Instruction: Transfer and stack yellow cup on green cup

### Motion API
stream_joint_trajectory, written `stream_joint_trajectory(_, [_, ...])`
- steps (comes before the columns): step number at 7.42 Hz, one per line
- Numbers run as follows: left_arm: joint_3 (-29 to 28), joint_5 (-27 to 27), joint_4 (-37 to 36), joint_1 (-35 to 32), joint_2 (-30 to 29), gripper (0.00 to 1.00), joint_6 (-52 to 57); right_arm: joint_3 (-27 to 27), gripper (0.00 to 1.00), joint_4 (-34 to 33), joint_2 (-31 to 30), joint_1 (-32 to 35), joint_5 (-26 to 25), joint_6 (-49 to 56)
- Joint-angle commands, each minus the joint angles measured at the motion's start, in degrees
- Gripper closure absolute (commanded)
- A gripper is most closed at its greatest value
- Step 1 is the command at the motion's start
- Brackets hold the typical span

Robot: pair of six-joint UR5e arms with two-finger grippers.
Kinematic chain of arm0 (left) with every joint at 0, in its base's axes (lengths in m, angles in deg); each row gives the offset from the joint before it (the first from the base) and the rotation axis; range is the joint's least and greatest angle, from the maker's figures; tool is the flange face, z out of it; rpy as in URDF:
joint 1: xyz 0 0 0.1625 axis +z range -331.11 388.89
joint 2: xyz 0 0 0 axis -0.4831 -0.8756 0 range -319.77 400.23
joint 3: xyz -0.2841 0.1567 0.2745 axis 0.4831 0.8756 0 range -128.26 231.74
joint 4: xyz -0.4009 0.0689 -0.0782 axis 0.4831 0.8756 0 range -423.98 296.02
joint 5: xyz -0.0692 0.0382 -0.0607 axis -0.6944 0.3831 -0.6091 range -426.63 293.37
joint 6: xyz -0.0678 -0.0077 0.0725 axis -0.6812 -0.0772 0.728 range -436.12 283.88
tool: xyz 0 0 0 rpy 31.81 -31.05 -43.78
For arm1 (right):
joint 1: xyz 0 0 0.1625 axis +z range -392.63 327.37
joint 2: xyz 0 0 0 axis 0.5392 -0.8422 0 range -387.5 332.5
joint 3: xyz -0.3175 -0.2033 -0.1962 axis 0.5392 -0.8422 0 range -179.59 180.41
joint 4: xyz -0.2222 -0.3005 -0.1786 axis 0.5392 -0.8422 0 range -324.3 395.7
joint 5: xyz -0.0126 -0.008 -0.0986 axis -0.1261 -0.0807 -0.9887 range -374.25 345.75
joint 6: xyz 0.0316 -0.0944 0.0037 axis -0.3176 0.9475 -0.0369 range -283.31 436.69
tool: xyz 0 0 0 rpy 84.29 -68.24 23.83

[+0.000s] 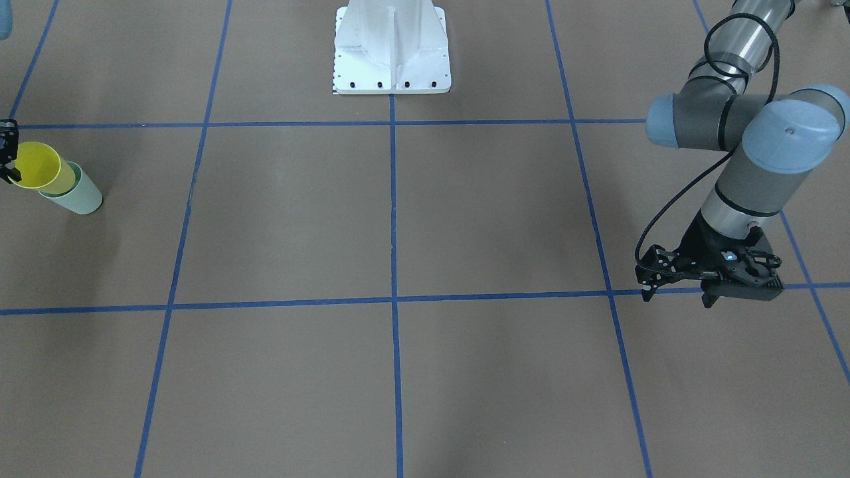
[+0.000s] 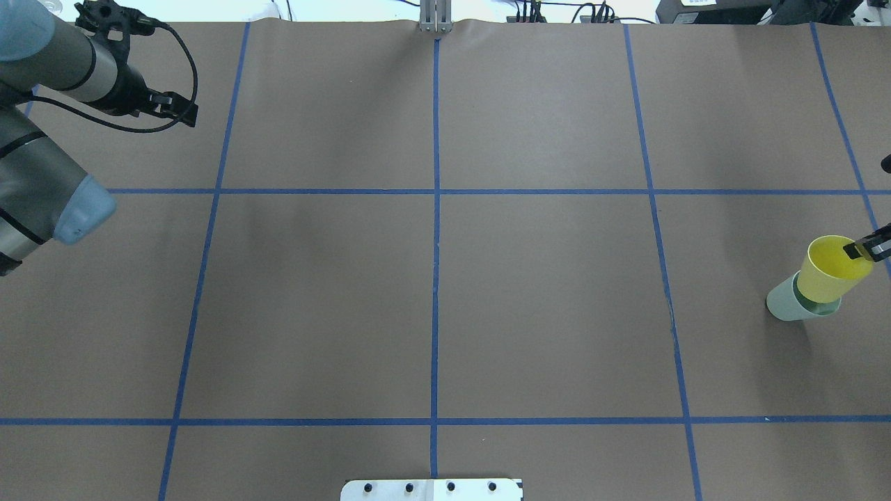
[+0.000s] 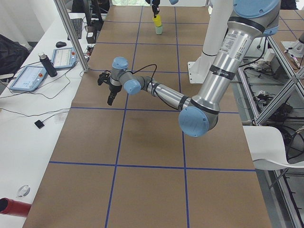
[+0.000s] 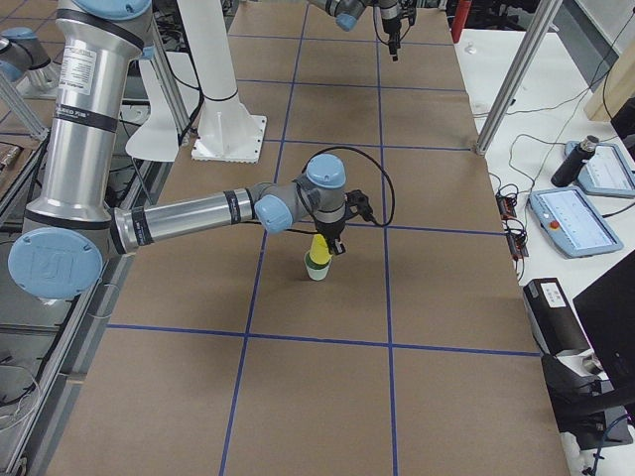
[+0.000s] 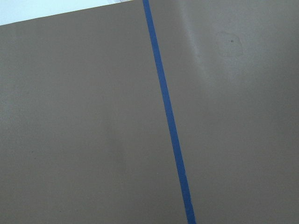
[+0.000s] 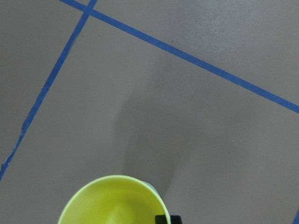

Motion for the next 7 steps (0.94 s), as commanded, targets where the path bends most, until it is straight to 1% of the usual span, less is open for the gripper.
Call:
stream_joint_trajectory(1, [-0.02,0.00,0.00,-0.01,0.00,0.00,0.02,-0.38,1.00,-0.01,0.35,-0.62,-0.11,0.01])
stream_joint_trajectory(5, [-0.02,0.00,0.00,-0.01,0.09,0.00,0.02,-0.82,1.00,-0.01,0.44,-1.07,-0.20,0.01])
stream_joint_trajectory(6, [-0.02,0.00,0.00,-0.01,0.09,0.00,0.02,-0.90,0.71,-0.01,0.44,-1.07,-0.29,0.01])
stream_joint_trajectory(7, [-0.02,0.00,0.00,-0.01,0.09,0.00,0.02,-1.08,0.39,-0.01,0.44,-1.07,-0.29,0.01])
